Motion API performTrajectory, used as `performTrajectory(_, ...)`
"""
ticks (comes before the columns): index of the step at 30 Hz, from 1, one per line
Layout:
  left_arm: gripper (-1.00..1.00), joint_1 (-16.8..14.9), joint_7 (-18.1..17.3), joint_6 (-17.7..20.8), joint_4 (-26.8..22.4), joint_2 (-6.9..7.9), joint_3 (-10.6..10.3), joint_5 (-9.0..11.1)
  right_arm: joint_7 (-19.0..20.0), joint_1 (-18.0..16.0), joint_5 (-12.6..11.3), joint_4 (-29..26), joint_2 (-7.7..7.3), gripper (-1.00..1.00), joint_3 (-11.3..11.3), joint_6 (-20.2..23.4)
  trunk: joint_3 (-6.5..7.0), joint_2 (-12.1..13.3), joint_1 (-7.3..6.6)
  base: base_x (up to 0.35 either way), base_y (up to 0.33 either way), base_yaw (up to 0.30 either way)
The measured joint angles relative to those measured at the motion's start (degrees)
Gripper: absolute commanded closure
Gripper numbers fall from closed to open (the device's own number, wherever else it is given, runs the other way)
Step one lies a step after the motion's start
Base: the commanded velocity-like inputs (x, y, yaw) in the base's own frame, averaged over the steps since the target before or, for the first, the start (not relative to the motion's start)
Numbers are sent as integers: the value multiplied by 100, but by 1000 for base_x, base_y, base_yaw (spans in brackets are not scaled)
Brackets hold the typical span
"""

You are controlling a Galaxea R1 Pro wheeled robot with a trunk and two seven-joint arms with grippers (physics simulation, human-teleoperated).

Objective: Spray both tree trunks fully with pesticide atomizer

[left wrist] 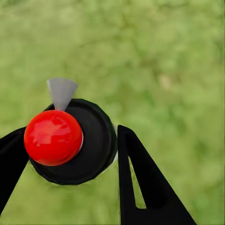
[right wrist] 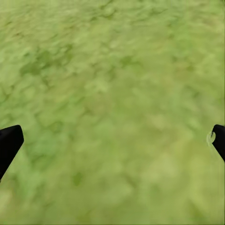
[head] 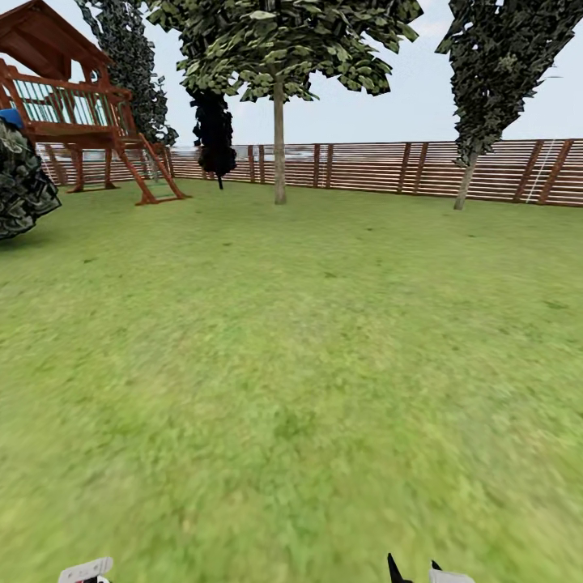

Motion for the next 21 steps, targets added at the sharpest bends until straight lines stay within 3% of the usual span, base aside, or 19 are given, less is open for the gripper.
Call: performTrajectory(21,100,0,1,0,6,-2,-1,0,2,0,0,0,0,-100,0,0,0,0,0,338,0,0)
